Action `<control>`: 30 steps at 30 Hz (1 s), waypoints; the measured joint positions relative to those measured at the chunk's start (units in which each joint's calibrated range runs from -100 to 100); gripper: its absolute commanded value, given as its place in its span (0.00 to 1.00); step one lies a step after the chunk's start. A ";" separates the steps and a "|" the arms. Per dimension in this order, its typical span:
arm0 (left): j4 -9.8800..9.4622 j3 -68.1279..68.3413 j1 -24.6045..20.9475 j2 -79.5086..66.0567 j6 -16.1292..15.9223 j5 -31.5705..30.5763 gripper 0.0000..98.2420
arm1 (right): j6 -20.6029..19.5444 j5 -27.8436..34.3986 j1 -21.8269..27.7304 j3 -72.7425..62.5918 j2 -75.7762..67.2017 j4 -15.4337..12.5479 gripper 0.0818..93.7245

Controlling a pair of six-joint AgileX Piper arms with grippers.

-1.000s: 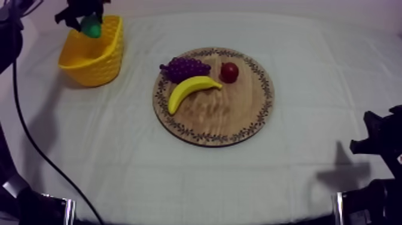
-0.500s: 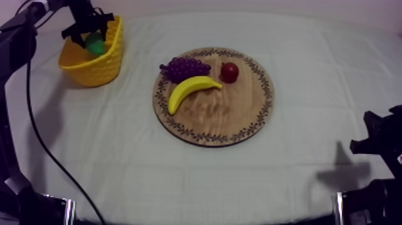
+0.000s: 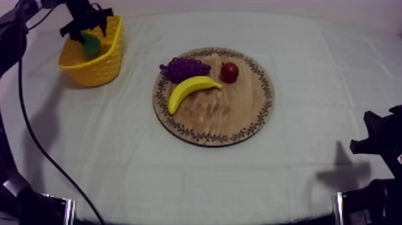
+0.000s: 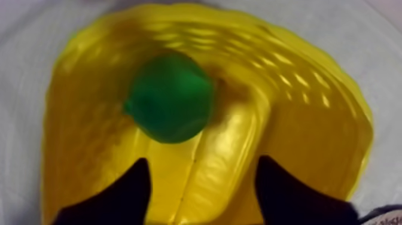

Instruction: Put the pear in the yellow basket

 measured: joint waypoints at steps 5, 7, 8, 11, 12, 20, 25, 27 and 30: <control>1.03 6.95 0.14 -5.70 -0.78 -4.30 0.04 | 0.00 0.00 0.00 0.00 0.00 0.00 0.00; 1.01 10.89 0.48 -8.94 -0.88 -5.72 0.02 | 0.00 0.00 0.00 0.00 0.00 0.00 0.00; 1.06 13.01 0.66 -10.35 -0.88 -6.71 0.02 | 0.00 0.00 0.00 0.00 0.00 0.00 0.00; 1.07 19.51 1.44 -15.92 -0.90 -9.56 0.01 | 0.00 0.00 0.00 0.00 0.00 0.00 0.00; 1.07 21.95 1.64 -18.11 -0.87 -10.47 0.00 | 0.00 0.00 0.00 0.00 0.00 0.00 0.00; 1.94 42.97 1.07 -37.89 -0.61 -17.44 0.00 | 0.00 0.00 0.00 0.00 0.00 0.00 0.00; 2.78 57.85 -0.07 -50.29 -2.05 -22.86 0.00 | 0.00 0.00 0.00 0.00 0.00 0.00 0.00; 3.00 63.48 -0.23 -55.87 -2.93 -25.05 0.00 | 0.00 0.00 0.00 0.00 0.00 0.00 0.00; 3.19 72.66 -0.77 -63.72 -4.05 -28.66 0.00 | 0.00 0.07 0.00 0.00 0.00 0.00 0.00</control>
